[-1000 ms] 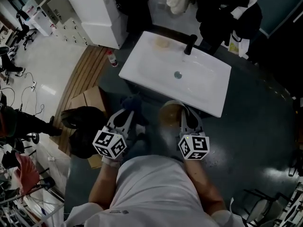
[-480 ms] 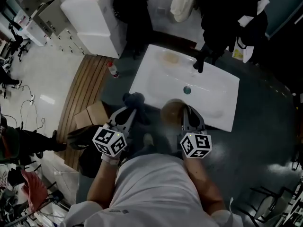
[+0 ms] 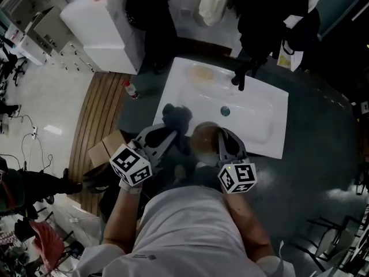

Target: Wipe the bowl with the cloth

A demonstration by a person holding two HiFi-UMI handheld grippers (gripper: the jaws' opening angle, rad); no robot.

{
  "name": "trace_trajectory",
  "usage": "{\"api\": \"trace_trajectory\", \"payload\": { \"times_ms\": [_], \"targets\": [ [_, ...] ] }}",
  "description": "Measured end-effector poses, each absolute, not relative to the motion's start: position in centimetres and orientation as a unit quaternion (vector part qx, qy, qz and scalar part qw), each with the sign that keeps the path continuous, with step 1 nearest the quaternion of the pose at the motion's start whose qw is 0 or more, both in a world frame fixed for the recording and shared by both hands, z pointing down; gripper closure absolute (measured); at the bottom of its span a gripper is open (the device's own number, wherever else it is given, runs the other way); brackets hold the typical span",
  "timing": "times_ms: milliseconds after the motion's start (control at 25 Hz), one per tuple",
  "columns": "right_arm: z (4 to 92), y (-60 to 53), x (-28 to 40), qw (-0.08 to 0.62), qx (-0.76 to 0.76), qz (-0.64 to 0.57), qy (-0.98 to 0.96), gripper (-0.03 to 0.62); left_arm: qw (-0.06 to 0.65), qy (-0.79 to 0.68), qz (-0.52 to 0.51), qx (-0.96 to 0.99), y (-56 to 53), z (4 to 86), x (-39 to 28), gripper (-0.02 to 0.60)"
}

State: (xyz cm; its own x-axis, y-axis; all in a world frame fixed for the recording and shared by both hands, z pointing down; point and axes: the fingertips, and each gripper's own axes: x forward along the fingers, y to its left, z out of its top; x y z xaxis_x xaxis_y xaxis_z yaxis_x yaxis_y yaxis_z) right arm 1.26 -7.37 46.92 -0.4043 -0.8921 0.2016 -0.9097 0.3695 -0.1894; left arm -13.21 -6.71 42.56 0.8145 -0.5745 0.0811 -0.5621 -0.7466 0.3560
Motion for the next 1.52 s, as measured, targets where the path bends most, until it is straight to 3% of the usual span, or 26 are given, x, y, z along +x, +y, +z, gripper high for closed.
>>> {"api": "trace_trajectory", "payload": {
  "times_ms": [440, 720, 1120, 1360, 1520],
  "targets": [
    [44.0, -7.1, -2.5, 0.243, 0.449, -0.217, -0.832, 0.563, 0.127, -0.218, 0.046, 0.966, -7.6, 40.6, -7.6, 0.537],
    [44.9, -7.7, -3.4, 0.305, 0.392, -0.299, -0.815, 0.563, 0.100, -0.184, 0.105, 0.972, -8.1, 41.7, -4.5, 0.537],
    [44.3, -9.7, -1.7, 0.258, 0.426, -0.242, -0.833, 0.562, 0.124, -0.204, 0.114, 0.964, -9.9, 43.0, -4.1, 0.537],
    [42.2, -11.7, 0.3, 0.194, 0.478, -0.195, -0.834, 0.562, 0.130, -0.228, 0.116, 0.958, -11.3, 43.2, -5.5, 0.538],
    [41.5, -13.1, 1.9, 0.104, 0.517, -0.085, -0.845, 0.562, 0.150, -0.235, 0.103, 0.955, -11.4, 43.4, -5.9, 0.538]
  ]
}}
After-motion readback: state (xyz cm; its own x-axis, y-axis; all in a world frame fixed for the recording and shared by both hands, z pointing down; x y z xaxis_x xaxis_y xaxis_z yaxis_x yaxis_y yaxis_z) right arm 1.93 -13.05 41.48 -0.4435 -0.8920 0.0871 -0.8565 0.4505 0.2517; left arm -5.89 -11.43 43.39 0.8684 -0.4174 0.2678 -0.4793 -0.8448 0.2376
